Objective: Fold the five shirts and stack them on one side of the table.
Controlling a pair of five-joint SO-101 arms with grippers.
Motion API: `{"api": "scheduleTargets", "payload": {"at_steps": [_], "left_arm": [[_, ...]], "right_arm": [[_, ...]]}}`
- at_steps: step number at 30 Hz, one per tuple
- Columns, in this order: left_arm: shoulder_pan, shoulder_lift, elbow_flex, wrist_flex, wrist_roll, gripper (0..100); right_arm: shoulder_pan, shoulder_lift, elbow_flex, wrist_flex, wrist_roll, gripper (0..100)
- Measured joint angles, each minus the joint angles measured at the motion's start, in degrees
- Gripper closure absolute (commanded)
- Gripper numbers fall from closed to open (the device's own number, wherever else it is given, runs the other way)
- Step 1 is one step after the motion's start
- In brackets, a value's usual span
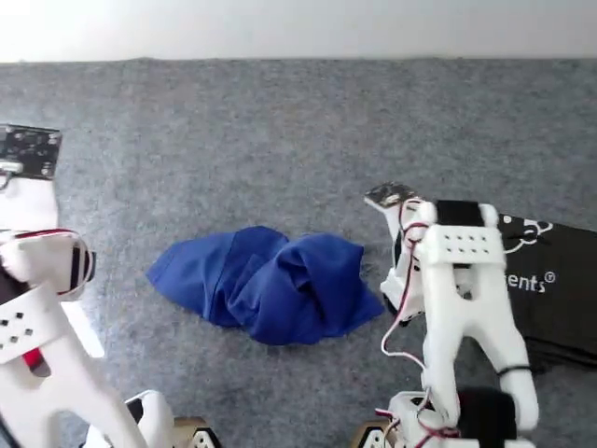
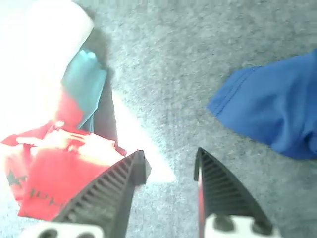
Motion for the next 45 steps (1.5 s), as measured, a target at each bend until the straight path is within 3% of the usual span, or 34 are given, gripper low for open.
{"api": "scheduleTargets", "payload": {"at_steps": [12, 26, 34, 39, 45], "left_arm": [[-3.60, 0.00, 0.00, 0.00, 0.00, 83], [-3.52, 0.00, 0.00, 0.00, 0.00, 83], [-3.52, 0.00, 0.00, 0.00, 0.00, 83], [-3.52, 0.00, 0.00, 0.00, 0.00, 83], [-3.52, 0.00, 0.00, 0.00, 0.00, 83]], "right_arm": [[-11.52, 12.57, -4.84, -8.26, -0.18, 74.2], [-14.68, 26.46, -4.92, -17.14, -3.08, 74.4], [-16.70, 29.80, -7.03, -19.96, -3.34, 99.4], [-16.79, 31.47, -9.58, -18.37, -3.96, 98.9], [-17.23, 31.21, -19.52, -6.33, -4.31, 98.9]]}}
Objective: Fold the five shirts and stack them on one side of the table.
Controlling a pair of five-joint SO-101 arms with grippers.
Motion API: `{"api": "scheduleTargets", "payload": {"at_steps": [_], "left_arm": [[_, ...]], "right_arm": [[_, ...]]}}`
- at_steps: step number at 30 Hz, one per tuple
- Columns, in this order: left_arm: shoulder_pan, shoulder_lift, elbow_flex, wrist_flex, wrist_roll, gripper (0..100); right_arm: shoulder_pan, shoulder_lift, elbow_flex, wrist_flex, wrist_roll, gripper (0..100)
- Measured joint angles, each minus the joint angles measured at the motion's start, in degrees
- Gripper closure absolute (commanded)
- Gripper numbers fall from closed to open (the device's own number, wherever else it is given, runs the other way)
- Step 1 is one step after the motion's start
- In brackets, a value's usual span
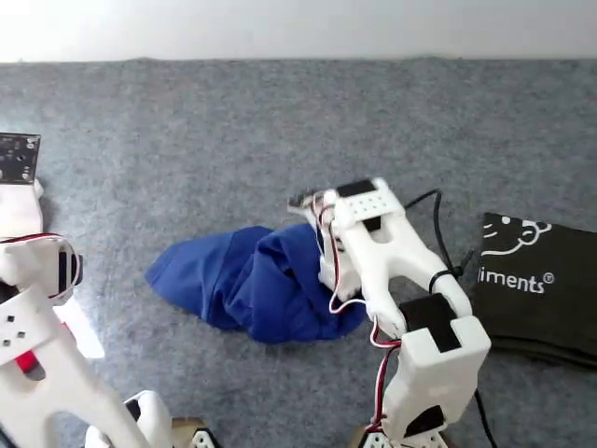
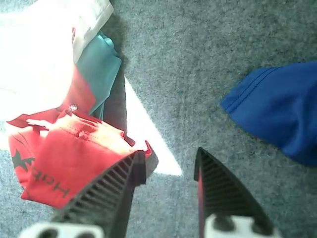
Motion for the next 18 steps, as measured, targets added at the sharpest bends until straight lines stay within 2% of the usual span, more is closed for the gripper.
{"api": "scheduleTargets", "payload": {"at_steps": [6, 13, 18], "left_arm": [[0.00, 0.00, 0.00, 0.00, 0.00, 83], [0.00, 0.00, 0.09, -4.04, 0.00, 83], [2.02, 0.00, 6.33, -7.56, 0.00, 83]], "right_arm": [[0.97, -7.30, -13.45, 12.84, 1.49, 98.9], [1.93, -19.87, -18.37, 13.10, 5.36, 98.9], [4.13, -29.80, -18.46, 13.10, 7.47, 98.9]]}}
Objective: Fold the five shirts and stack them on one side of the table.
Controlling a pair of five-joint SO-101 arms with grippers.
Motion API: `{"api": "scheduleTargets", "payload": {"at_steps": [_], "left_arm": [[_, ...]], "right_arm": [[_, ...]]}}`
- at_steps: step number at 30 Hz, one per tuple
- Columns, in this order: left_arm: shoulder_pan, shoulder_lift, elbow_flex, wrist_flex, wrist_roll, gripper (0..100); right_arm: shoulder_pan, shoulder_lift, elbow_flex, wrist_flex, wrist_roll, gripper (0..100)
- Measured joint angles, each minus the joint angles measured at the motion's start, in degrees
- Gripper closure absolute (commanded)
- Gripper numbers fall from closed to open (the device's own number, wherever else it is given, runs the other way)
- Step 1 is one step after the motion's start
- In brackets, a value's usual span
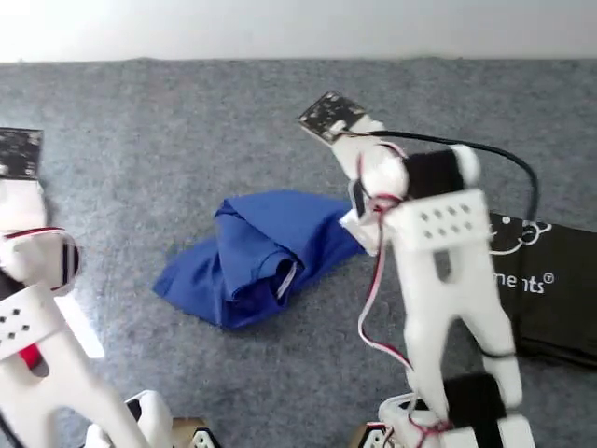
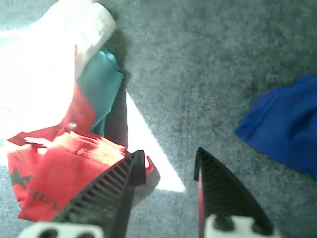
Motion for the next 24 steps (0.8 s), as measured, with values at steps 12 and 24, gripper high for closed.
{"api": "scheduleTargets", "payload": {"at_steps": [12, 24], "left_arm": [[16.09, 0.00, 10.46, -3.96, 1.58, 82], [45.54, 4.40, 10.46, -8.09, 9.93, 73]], "right_arm": [[2.20, -20.31, 0.00, -8.18, 15.56, 98.9], [2.73, -20.92, 0.00, -8.88, 19.08, 98.9]]}}
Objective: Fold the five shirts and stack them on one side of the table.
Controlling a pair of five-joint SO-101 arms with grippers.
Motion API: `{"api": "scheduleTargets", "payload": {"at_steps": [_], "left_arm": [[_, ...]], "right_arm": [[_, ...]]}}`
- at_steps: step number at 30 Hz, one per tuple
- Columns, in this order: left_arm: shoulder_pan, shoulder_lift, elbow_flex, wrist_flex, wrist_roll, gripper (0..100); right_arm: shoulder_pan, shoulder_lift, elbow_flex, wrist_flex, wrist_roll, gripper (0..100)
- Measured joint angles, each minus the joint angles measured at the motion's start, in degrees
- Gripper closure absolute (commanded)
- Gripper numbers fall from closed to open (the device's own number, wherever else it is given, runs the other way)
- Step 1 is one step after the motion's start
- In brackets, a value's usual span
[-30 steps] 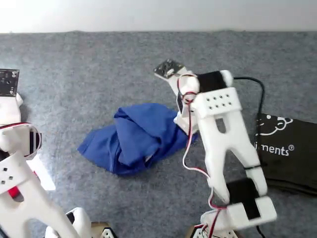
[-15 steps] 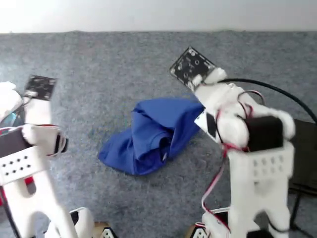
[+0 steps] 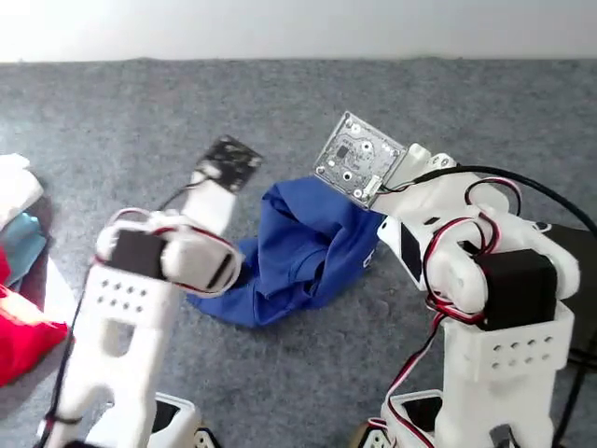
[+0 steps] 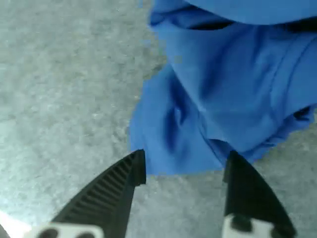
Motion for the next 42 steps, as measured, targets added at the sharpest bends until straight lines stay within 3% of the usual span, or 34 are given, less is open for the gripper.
{"api": "scheduleTargets", "payload": {"at_steps": [7, 12, 16, 26, 33, 42], "left_arm": [[2.29, 13.54, -1.14, -4.48, 1.67, 73], [3.08, 16.88, -2.46, -5.01, 1.76, 73], [7.47, 18.37, -2.46, -5.27, 3.08, 73], [11.60, 27.08, -2.46, -12.40, 6.15, 74], [11.78, 31.03, -2.55, -17.23, 6.15, 99], [9.05, 19.60, -5.89, -12.04, 6.15, 99]], "right_arm": [[0.00, 0.00, 0.00, 0.00, 0.00, 98.9], [0.00, 0.00, 0.00, 0.00, 0.00, 98.9], [0.00, 0.00, 0.00, 0.00, 0.00, 98.9], [0.00, 0.00, 0.00, 0.00, -1.05, 98.9], [0.00, 0.00, 0.00, 0.00, -1.05, 98.9], [3.69, 0.00, 0.00, 0.00, -1.05, 98.9]]}}
